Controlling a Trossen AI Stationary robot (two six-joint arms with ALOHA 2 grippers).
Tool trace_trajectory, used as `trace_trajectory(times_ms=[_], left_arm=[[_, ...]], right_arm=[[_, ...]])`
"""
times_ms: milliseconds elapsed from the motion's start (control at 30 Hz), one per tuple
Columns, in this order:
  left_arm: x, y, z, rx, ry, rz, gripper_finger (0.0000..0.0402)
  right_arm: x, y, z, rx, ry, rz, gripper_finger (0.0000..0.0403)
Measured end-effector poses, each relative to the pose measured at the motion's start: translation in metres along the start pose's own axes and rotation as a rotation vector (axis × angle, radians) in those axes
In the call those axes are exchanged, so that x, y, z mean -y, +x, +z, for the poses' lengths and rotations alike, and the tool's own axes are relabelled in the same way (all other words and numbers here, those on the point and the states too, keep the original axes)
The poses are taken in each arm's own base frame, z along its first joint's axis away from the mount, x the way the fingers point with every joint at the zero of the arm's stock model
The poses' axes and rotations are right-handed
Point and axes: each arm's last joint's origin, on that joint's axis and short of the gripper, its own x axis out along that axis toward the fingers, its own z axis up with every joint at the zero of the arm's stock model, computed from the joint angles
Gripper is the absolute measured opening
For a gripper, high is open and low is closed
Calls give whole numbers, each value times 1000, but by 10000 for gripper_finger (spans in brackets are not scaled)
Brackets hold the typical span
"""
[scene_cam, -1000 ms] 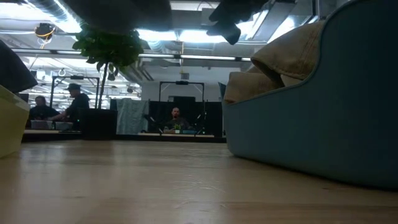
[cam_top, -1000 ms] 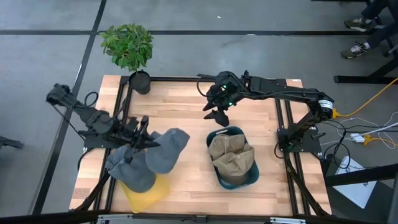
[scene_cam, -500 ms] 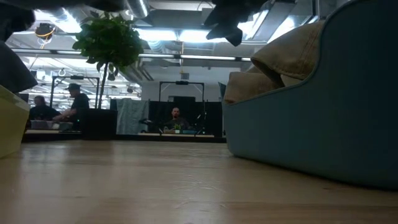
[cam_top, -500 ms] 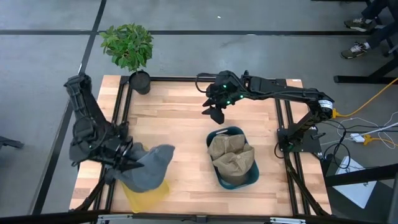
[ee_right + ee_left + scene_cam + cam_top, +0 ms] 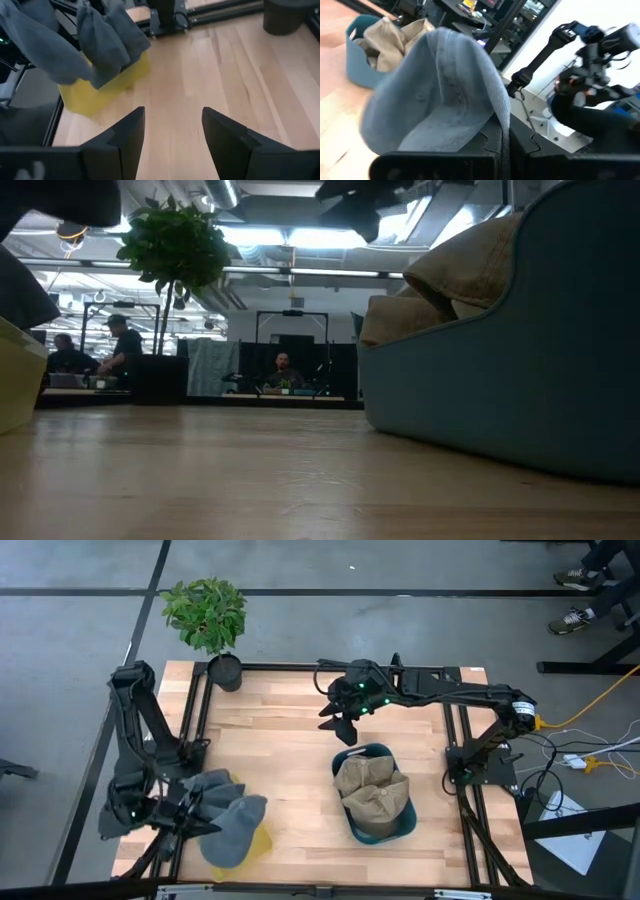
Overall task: Pick & Place hat
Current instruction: Put the blue cap into the yellow bin
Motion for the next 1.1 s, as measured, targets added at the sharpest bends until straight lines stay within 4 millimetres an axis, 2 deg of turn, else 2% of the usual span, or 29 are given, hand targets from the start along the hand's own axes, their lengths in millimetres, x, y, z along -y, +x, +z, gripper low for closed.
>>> trace_trajectory(times_ms=[300,467,733,900,1100], left_arm=[[2,7,-39,1,-12,56,3],[2,6,-50,43,80,86,3],[5,-10,-50,84,293,87,3],[7,-18,-50,76,334,64,3],[6,-18,-52,57,356,56,3]], right_arm=[[-3,0,5,50,-21,10,196],[-3,0,6,63,-25,13,196],[-3,0,8,80,-38,14,196],[-3,0,8,80,-37,14,196],[-3,0,8,85,-54,-3,196]])
